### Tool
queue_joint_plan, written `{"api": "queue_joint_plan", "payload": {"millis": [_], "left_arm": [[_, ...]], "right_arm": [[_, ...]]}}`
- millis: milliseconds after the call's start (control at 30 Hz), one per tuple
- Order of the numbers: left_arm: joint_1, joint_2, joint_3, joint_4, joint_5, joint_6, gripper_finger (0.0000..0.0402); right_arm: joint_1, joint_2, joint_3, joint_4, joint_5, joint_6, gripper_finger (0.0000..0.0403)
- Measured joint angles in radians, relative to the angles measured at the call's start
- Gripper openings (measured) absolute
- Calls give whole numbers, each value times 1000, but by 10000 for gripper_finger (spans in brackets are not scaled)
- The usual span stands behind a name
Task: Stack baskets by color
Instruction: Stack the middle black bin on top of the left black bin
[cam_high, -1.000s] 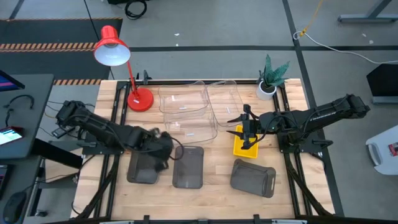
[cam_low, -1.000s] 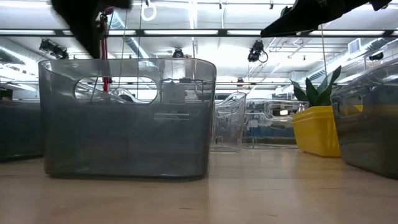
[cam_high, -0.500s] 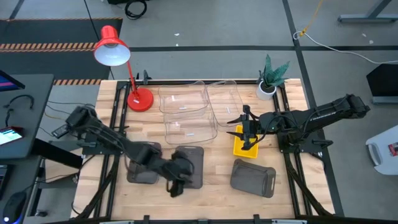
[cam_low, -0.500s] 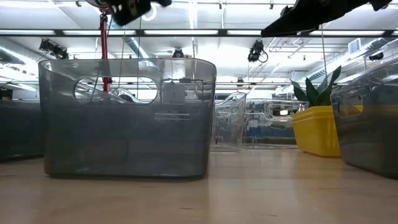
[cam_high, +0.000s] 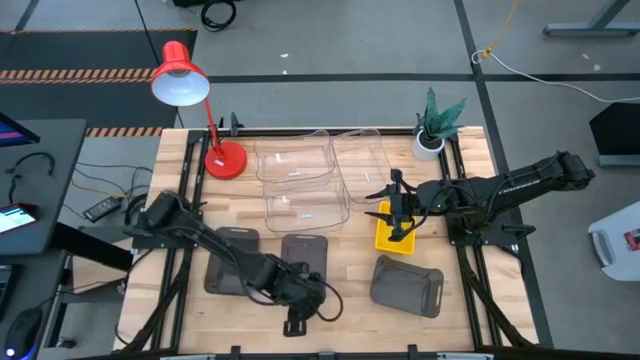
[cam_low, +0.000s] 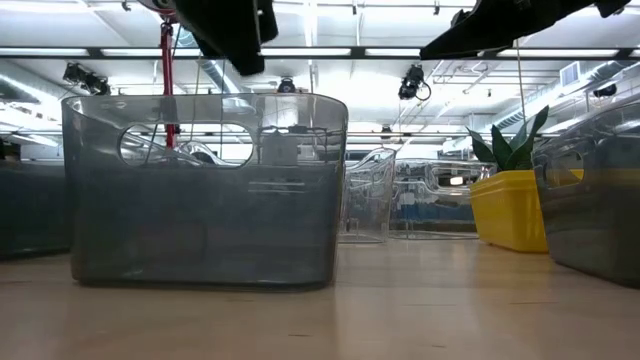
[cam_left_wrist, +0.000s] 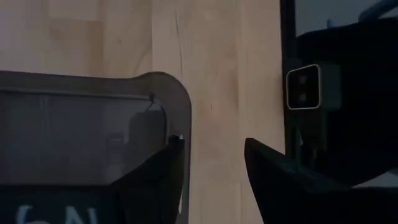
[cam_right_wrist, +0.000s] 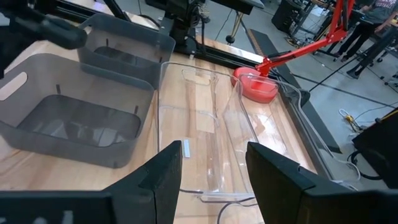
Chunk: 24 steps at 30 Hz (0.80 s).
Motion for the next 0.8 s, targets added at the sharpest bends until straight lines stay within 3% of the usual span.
{"api": "queue_joint_plan", "payload": {"millis": [800], "left_arm": [[-9, 116, -10, -99, -79, -4, 172]], "right_arm": [[0, 0, 0, -10, -3, 6, 183]]}}
